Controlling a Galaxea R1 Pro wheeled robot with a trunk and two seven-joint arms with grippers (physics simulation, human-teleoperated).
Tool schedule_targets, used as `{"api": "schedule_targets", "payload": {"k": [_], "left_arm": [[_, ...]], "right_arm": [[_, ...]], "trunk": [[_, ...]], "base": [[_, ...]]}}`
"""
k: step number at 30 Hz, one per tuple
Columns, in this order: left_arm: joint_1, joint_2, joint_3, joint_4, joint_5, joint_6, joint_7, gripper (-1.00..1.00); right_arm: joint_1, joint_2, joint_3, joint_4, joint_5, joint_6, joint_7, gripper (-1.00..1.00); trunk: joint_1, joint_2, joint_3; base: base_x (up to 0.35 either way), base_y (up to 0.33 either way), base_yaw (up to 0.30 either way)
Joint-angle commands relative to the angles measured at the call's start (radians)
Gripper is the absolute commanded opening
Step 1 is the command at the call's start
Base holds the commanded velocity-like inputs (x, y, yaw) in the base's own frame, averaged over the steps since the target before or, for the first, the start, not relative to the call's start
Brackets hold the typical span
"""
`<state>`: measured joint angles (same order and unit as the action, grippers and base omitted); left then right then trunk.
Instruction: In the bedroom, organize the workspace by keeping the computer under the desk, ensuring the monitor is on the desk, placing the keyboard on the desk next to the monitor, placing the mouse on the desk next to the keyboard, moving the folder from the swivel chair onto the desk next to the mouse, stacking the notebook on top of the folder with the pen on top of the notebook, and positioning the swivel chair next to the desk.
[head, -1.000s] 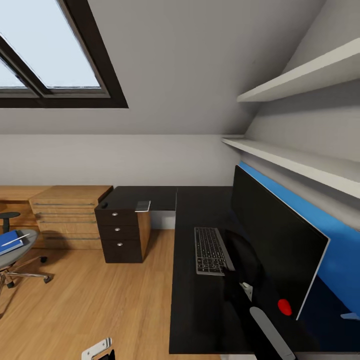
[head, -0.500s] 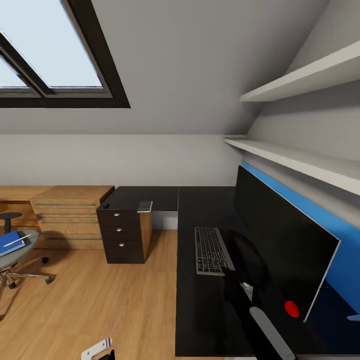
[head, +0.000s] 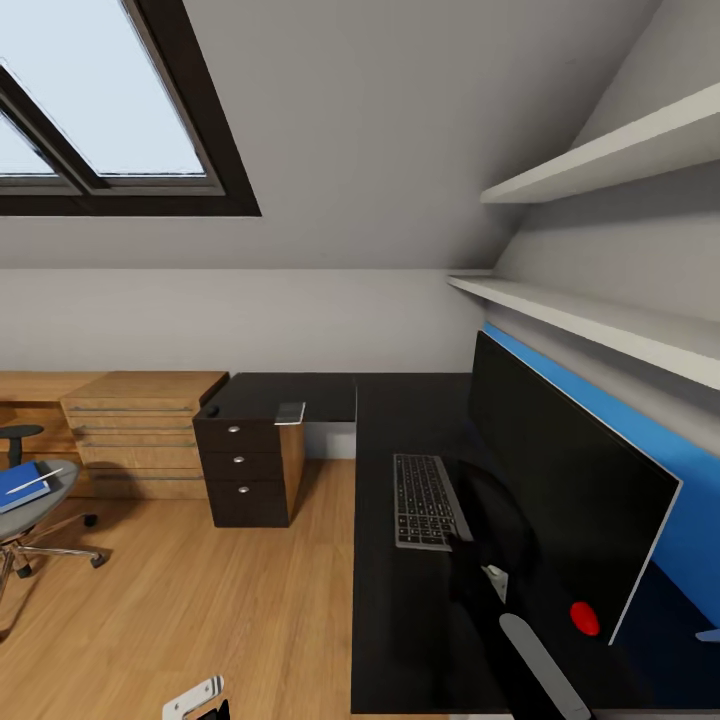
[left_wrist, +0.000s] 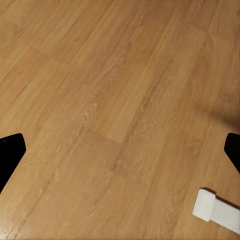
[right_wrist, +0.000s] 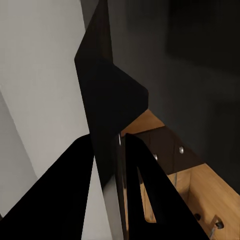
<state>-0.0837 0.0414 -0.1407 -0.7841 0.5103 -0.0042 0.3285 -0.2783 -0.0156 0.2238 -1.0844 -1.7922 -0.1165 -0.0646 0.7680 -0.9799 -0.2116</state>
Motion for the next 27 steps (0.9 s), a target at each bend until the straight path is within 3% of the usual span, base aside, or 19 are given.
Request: {"api": "schedule_targets", "payload": {"k": [1, 5, 6, 20, 27], "left_arm": [[-0.001, 0.002, -0.007, -0.001, 0.008, 0.0, 0.009, 1.0], [-0.001, 0.002, -0.007, -0.001, 0.008, 0.0, 0.009, 1.0], [-0.001, 0.002, -0.007, -0.001, 0.008, 0.0, 0.009, 1.0], [-0.001, 0.002, -0.005, -0.001, 0.008, 0.0, 0.009, 1.0], [-0.001, 0.002, -0.005, -0.001, 0.008, 0.0, 0.009, 1.0]], "right_arm": [[-0.001, -0.001, 0.004, -0.002, -0.01, -0.01, 0.0, -1.0], [-0.001, -0.001, 0.005, -0.002, -0.01, -0.011, -0.001, -1.0], [-0.001, -0.001, 0.005, -0.002, -0.01, -0.01, -0.001, 1.0], [-0.001, -0.001, 0.005, -0.002, -0.009, -0.011, 0.0, 1.0], [-0.001, -0.002, 0.004, -0.002, -0.008, -0.011, 0.0, 1.0]], "trunk": [[0.0, -0.001, -0.001], [0.0, -0.001, -0.001], [0.0, -0.001, -0.001], [0.0, -0.001, -0.001], [0.0, -0.001, -0.001]], "base": [[0.0, 0.0, 0.0], [0.0, 0.0, 0.0], [0.0, 0.0, 0.0], [-0.002, 0.0, 0.0], [-0.196, 0.0, 0.0]]}}
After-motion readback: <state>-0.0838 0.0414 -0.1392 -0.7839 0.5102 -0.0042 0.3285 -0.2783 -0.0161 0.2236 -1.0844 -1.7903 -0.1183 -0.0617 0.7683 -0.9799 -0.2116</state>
